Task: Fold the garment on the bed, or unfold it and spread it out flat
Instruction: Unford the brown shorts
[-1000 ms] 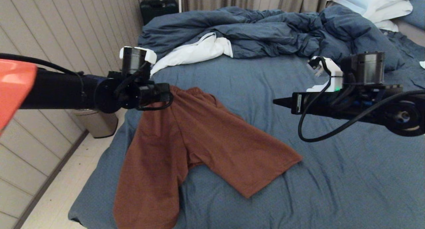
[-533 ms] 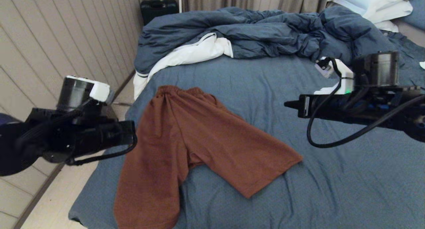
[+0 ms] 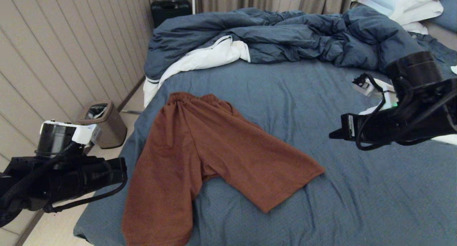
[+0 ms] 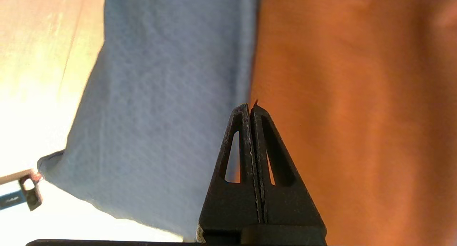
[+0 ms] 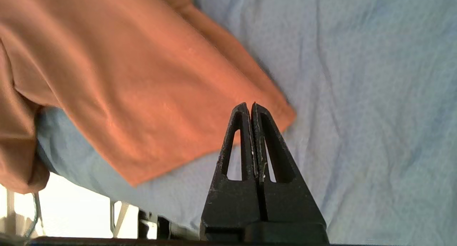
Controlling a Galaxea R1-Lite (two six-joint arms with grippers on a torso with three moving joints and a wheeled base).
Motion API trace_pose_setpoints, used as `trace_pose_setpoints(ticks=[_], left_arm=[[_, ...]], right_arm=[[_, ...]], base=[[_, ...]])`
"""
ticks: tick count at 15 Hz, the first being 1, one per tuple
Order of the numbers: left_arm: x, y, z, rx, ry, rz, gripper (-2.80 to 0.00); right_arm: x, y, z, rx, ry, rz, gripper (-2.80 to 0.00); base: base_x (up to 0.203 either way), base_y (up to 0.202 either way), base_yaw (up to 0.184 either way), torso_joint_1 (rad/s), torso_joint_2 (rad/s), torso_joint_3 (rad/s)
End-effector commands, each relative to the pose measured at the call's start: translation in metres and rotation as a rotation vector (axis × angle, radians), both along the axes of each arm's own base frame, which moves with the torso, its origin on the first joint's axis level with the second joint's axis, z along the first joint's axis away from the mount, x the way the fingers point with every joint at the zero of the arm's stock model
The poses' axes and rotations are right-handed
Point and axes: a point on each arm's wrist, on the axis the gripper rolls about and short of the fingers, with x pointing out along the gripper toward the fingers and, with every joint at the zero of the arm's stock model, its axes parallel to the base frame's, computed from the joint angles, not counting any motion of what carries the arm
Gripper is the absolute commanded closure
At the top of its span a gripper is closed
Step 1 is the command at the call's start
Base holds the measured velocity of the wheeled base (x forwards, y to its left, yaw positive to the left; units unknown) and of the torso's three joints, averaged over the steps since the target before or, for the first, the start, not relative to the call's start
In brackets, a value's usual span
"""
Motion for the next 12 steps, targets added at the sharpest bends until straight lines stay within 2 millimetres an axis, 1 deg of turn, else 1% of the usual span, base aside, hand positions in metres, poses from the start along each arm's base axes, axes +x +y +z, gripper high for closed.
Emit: trace_pose_setpoints(ticks=[1,3,5,7,9,11,12], left_arm=[[0.006,0.003,-0.026,0.005,0.042,0.004,0.00],[0.001,0.005,-0.033,0.014,0.063,-0.007,0.00],[-0.007,0.003,-0.034,0.023,0.070,-0.024,0.00],[-0.015,0.003,-0.028,0.032,0.045,-0.045,0.00],[-0.025,-0.006,-0.022,0.038,0.033,-0.097,0.00],[-0.035,-0.017,-0.016,0.045,0.027,-0.150,0.00],[-0.039,-0.022,-0.009,0.052,0.013,-0.163,0.00]], right_arm=[[0.002,0.008,-0.003,-0.007,0.044,0.026,0.00],[0.009,0.026,-0.004,-0.009,0.061,0.080,0.00],[0.015,0.050,0.002,-0.006,0.037,0.151,0.00],[0.020,0.081,0.008,-0.001,0.012,0.237,0.00],[0.031,0.113,0.000,-0.006,0.022,0.312,0.00],[0.047,0.143,-0.018,-0.018,0.050,0.365,0.00],[0.055,0.160,-0.030,-0.026,0.066,0.393,0.00]], base=[[0.000,0.000,0.000,0.000,0.00,0.000],[0.000,0.000,0.000,0.000,0.00,0.000],[0.000,0.000,0.000,0.000,0.00,0.000],[0.000,0.000,0.000,0.000,0.00,0.000],[0.000,0.000,0.000,0.000,0.00,0.000],[0.000,0.000,0.000,0.000,0.00,0.000],[0.000,0.000,0.000,0.000,0.00,0.000]])
